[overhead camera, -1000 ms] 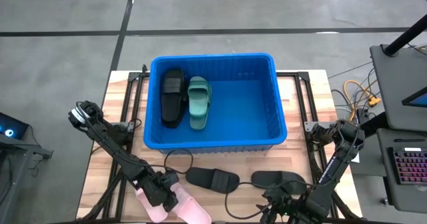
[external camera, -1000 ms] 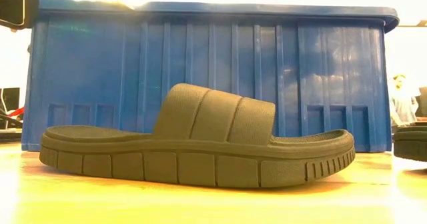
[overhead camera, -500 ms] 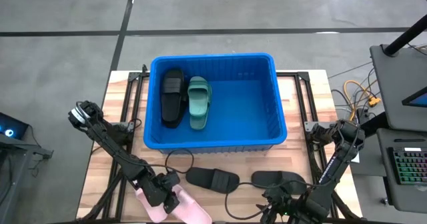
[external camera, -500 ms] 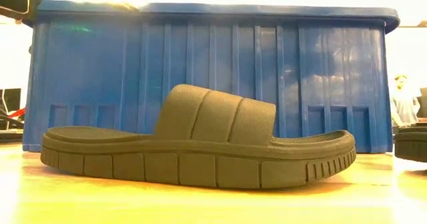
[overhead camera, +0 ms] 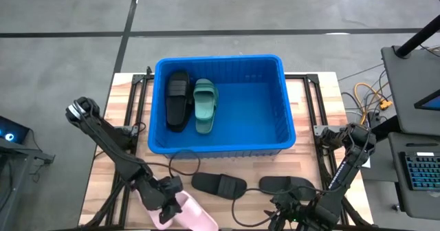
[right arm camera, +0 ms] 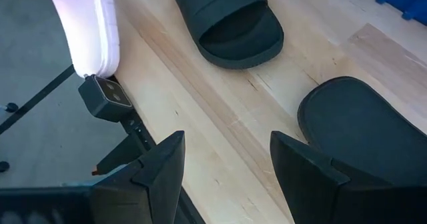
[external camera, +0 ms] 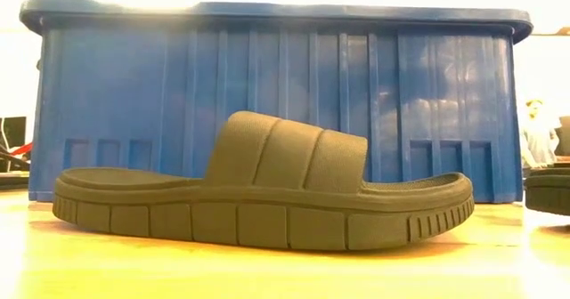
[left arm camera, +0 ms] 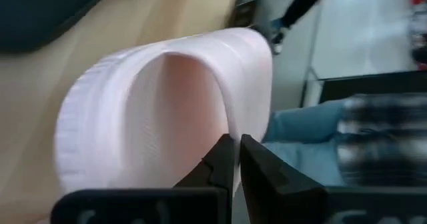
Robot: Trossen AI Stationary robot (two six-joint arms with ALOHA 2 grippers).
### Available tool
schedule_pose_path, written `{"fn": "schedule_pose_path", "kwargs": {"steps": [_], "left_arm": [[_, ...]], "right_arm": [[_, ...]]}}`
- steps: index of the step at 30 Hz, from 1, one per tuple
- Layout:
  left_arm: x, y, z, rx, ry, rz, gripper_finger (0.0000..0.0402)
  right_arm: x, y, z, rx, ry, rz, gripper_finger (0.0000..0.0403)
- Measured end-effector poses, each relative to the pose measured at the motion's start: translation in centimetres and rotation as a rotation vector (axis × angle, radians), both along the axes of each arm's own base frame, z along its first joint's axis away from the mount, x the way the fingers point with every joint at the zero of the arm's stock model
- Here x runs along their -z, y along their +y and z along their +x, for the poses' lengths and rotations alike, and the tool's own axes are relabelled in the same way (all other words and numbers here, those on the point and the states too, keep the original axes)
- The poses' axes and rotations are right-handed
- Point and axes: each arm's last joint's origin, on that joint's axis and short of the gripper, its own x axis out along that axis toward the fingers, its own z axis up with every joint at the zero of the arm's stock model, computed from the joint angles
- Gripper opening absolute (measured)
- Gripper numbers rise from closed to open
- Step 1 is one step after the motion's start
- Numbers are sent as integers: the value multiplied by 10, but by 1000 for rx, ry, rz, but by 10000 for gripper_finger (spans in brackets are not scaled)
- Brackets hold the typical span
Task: Pick and place slides into bin
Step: Put the pink slipper into the blue bin
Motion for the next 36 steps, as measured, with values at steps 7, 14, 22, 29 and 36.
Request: {"fn": "schedule_pose_path", "kwargs": {"steps": [7, 14, 22, 29, 36], "left_arm": [[-24, 9, -4, 14, -106, 10, 0], [-46, 8, -4, 83, -293, -26, 0], [-72, 11, -6, 91, -392, -68, 0], [-98, 25, -1, 64, -357, -8, 0], [-142, 48, 3, 83, -404, 122, 0]], "right_arm": [[0, 0, 0, 0, -1, 0, 210], [0, 0, 0, -1, -3, 0, 210], [-3, 1, 1, -35, -1, -16, 210], [-28, -3, -2, -140, -25, -52, 210], [-59, -21, -12, -113, -5, -153, 195]]}}
